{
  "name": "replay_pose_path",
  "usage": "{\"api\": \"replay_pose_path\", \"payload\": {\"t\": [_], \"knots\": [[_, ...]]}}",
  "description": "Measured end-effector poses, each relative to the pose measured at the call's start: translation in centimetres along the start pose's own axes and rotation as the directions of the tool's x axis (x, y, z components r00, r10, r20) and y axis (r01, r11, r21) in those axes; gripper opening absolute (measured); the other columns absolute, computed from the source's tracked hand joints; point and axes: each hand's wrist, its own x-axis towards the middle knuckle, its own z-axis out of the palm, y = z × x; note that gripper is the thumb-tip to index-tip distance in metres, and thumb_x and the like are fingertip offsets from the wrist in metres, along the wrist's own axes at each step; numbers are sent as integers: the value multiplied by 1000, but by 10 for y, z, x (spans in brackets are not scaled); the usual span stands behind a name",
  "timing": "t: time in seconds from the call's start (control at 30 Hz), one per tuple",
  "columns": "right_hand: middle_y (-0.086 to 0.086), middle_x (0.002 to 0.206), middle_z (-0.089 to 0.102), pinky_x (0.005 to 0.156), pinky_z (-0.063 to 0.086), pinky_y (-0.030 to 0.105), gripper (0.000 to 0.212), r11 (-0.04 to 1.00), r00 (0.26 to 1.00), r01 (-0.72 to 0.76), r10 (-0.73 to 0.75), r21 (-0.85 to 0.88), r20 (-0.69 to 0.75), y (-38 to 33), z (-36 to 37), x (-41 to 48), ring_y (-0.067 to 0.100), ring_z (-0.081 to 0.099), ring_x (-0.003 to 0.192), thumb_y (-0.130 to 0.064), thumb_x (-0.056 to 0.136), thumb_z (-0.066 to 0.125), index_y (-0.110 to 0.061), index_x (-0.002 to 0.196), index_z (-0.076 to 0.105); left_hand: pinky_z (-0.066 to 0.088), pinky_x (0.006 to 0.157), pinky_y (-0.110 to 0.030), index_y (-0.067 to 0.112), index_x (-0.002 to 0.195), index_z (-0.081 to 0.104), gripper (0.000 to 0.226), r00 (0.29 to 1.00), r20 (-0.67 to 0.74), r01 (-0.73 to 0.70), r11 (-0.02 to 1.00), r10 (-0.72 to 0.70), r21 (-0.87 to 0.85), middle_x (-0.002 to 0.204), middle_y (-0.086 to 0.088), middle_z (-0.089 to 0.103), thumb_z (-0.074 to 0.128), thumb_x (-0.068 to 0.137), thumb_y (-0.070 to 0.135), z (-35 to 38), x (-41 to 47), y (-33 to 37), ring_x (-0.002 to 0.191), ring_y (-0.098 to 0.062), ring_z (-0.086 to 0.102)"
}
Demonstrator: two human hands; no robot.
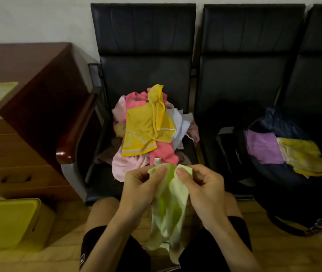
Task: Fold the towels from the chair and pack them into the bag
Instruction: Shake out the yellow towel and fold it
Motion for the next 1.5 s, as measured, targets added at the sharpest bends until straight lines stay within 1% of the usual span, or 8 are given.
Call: {"api": "replay_pose_path", "payload": {"t": [0.17,0.53,0.67,0.83,1.03,1.17,1.33,1.5], "knots": [[5,66,70,47,48,37,9,1000,1000,7,-6,-6,30,2,3,-7,33,58,47,-17,90,71,-23,87,78,58,69,-39,32,85,81,19,998,45,-58,995,54,77,82,-5,77,68,91,20,7,-6,-1,79,-23,74],[-5,72,74,52,44,10,14,999,999,-3,1,34,54,-5,7,-12,-2,61,53,-13,90,68,-23,91,78,54,75,-62,32,89,81,17,989,40,-141,989,140,33,83,-17,75,68,80,38,8,-9,0,86,-44,68],[5,72,73,49,47,21,21,992,993,-88,81,94,81,-8,8,-13,9,62,51,-30,91,64,-28,77,79,52,70,-66,9,86,77,32,989,40,-147,987,145,71,80,-25,70,68,82,39,3,-5,-5,79,-47,66],[-9,84,77,50,51,31,41,979,965,-170,142,114,221,-13,5,-10,9,73,81,-49,86,36,-34,84,74,53,79,-62,28,91,79,18,962,151,-245,962,227,118,88,-10,73,76,80,43,-2,2,-7,87,-39,68],[-23,103,73,75,58,29,43,908,854,-364,236,207,464,-14,-3,-9,-3,65,104,-58,83,33,-36,106,62,54,76,-49,48,91,73,21,947,159,-318,886,280,338,91,9,63,77,71,51,-6,10,-15,89,-22,62],[-24,110,68,90,55,27,35,901,828,-390,254,188,500,-12,-8,-6,-11,61,107,-63,90,46,-42,114,60,53,81,-47,31,97,75,12,949,193,-302,887,248,348,97,2,62,64,95,25,-8,15,-15,91,-20,62],[2,105,74,77,59,31,24,955,944,-230,172,186,281,7,-12,-1,18,71,98,-21,89,70,-14,112,66,50,88,-54,14,102,69,31,951,239,-271,904,198,332,101,-13,66,51,100,39,-12,22,-14,99,-29,64],[3,98,67,68,51,21,48,981,981,-195,195,-10,11,46,-25,26,14,66,89,-12,76,82,-27,112,55,57,82,-36,2,98,67,25,936,311,-245,941,166,233,91,-5,75,48,101,18,-14,34,4,91,-20,71]]}}
